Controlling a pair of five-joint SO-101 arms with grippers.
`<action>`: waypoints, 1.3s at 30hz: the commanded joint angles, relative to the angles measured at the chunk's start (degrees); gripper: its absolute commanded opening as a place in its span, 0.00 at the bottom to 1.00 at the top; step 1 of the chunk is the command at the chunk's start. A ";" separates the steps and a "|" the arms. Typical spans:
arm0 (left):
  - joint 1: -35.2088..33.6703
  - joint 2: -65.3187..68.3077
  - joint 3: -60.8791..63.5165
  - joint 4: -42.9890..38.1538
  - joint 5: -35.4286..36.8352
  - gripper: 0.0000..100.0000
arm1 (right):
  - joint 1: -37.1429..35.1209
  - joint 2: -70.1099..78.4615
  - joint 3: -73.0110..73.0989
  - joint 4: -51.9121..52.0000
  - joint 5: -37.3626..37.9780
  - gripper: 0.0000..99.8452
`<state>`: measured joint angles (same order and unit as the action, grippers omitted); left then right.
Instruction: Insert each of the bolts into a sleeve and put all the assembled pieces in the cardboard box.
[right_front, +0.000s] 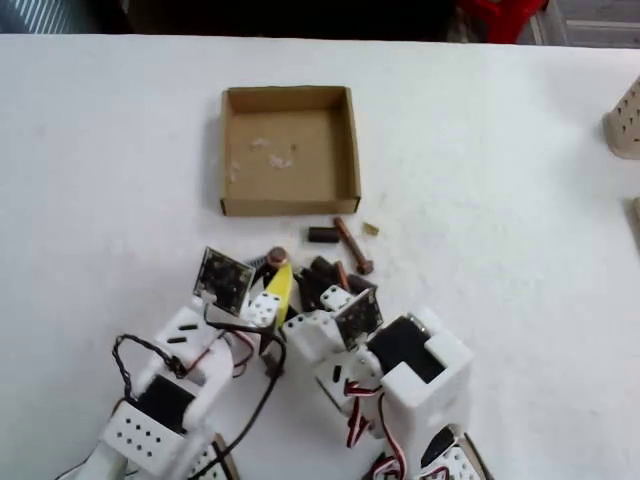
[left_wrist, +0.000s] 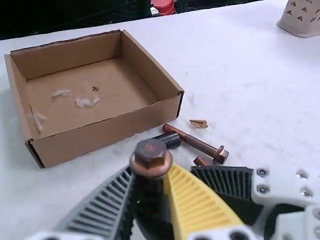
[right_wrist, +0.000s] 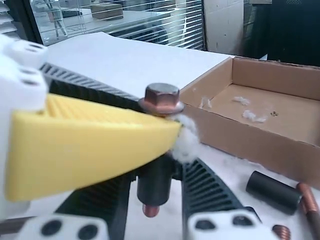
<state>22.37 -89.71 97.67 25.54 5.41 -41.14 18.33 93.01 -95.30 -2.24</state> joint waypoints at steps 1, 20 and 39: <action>-0.66 -0.66 -0.35 0.35 -0.62 0.03 | 0.31 -2.42 0.44 -1.80 -0.35 0.02; -7.08 -0.75 -0.35 6.07 -0.18 0.35 | 0.31 -2.33 0.44 -1.80 -0.35 0.02; -2.51 -1.10 -2.20 -15.82 7.03 0.35 | 0.31 -2.33 0.44 -1.45 -0.35 0.02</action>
<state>18.95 -90.07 97.67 14.64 11.91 -40.62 18.42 93.01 -95.30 -2.24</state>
